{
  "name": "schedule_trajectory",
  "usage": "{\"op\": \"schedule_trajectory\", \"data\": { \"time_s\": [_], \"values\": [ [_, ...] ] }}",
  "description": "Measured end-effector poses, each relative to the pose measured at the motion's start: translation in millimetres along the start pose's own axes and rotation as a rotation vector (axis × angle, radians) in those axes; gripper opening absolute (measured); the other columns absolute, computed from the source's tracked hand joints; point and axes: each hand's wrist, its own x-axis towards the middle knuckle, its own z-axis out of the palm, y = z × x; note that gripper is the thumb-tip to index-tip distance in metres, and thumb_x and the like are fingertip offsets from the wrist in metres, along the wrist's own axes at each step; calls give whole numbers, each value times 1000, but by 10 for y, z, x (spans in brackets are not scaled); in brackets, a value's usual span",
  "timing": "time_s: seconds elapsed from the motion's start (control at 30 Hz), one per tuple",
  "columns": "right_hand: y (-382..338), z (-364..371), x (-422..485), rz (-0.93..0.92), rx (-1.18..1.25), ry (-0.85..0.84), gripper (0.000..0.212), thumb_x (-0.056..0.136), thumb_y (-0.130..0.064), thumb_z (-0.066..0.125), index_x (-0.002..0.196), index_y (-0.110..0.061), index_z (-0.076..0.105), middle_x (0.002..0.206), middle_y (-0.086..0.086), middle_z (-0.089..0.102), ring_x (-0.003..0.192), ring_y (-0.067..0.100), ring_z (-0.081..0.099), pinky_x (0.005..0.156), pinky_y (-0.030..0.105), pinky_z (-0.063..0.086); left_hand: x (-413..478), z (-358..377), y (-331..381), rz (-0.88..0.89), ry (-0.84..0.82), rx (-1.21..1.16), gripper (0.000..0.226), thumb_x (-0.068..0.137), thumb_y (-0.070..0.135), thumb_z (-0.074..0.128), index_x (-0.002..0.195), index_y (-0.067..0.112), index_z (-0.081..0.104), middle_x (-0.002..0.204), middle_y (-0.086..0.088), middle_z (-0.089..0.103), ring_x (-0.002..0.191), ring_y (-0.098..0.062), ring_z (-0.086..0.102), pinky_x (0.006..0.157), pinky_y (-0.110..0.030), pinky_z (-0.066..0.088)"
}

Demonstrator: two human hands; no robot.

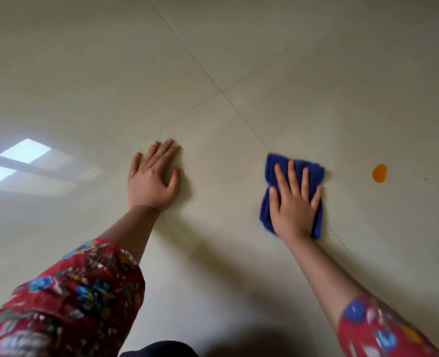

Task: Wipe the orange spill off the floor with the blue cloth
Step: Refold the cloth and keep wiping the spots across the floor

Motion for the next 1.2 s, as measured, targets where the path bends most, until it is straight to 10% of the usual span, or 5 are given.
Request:
{"op": "schedule_trajectory", "data": {
  "time_s": [0.3, 0.57, 0.8, 1.03, 1.2],
  "values": [
    [-671, 134, -1544, -676, 95, -70, 55, 96, -47, 40, 149, -41, 28, 161, -11, 15, 149, 25, 12, 114, 61, 14, -11, -2, -23, 25, 4, -46, 54, 88, 42, 43, 142, 36, 45, 154, 16, 34, 146, -9, 23, 120, -39, 13],
    [45, 146, -604, 6, 30, 46, 56, 96, -50, 18, 150, -41, 20, 161, -12, 15, 149, 22, 12, 114, 61, 12, -151, -49, 41, 47, -10, -77, 59, 86, 45, 38, 141, 30, 48, 153, 11, 37, 146, -13, 25, 120, -34, 18],
    [48, 223, -1643, -640, 34, 41, 53, 97, -41, 34, 150, -37, 28, 160, -10, 20, 148, 20, 18, 116, 52, 17, -1288, -38, 125, -55, -92, 8, 60, 97, 41, 44, 153, 30, 24, 161, 10, 14, 149, -11, 8, 121, -36, 9],
    [-476, 204, -960, -196, 168, 94, 53, 94, -35, 31, 143, -22, 46, 152, 1, 39, 141, 26, 35, 112, 49, 30, -1967, -6, -59, -128, 15, 9, 61, 98, 44, 30, 155, 27, 14, 162, 11, 8, 149, -7, 1, 121, -29, 3],
    [-1103, 291, -1641, -649, 83, 18, 53, 97, -38, 31, 149, -28, 33, 158, -4, 27, 146, 23, 25, 116, 48, 21, -1981, -11, -109, -177, 57, -20, 60, 97, 32, 31, 155, 24, 19, 161, 8, 12, 149, -6, 4, 121, -26, 3]
  ]
}}
